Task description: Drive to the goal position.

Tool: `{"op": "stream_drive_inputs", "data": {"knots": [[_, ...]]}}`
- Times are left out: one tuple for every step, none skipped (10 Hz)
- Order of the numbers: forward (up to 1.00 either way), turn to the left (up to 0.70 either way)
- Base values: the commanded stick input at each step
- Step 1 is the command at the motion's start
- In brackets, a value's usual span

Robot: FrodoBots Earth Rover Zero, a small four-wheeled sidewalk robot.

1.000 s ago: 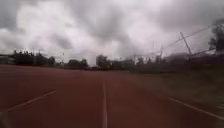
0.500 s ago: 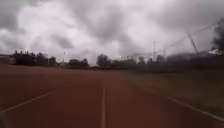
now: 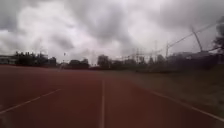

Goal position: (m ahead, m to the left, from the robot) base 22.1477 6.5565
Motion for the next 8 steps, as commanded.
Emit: {"op": "stream_drive_inputs", "data": {"knots": [[0.7,0.0],[0.7,0.0],[0.7,0.0],[0.7,0.0],[0.7,0.0],[0.7,0.0],[0.7,0.0],[0.7,0.0]]}}
